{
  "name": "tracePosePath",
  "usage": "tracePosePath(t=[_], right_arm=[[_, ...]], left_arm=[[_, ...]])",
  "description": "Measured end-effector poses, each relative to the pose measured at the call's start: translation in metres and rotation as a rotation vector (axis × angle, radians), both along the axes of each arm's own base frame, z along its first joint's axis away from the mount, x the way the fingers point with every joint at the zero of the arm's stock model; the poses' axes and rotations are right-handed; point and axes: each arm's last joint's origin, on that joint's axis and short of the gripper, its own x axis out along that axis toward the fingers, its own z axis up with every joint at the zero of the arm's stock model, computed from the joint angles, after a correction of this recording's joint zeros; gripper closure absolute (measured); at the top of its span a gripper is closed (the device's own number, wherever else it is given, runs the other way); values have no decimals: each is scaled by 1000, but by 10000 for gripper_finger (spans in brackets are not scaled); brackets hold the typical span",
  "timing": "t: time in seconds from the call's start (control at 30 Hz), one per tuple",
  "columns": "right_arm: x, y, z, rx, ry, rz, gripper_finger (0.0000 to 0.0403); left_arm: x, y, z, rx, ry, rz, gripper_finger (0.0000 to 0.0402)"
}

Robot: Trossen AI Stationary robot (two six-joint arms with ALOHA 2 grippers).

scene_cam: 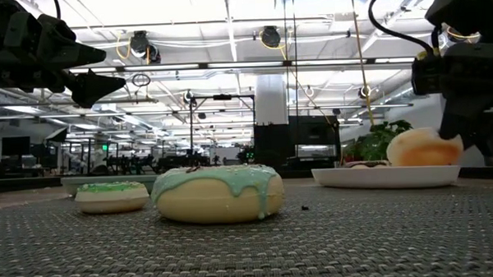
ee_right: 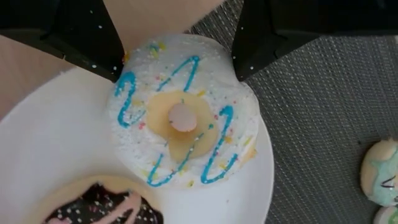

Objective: Pick & Place donuts
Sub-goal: Put the large white donut on the white plate

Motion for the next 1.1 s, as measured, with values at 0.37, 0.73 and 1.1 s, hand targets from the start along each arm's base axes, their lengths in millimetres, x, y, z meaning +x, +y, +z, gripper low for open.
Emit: tracePosePath(t=[0.37, 0.73, 1.1], right_arm=[[-4, -2, -2, -54, 39, -28, 135], [-3, -4, -1, -174, 16, -2, 135], [-3, -4, -5, -284, 14, 159, 135]], left_arm=[[0, 0, 0, 0, 0, 0, 23], [0, 0, 0, 0, -1, 0, 23], [0, 0, 0, 0, 0, 0, 23]])
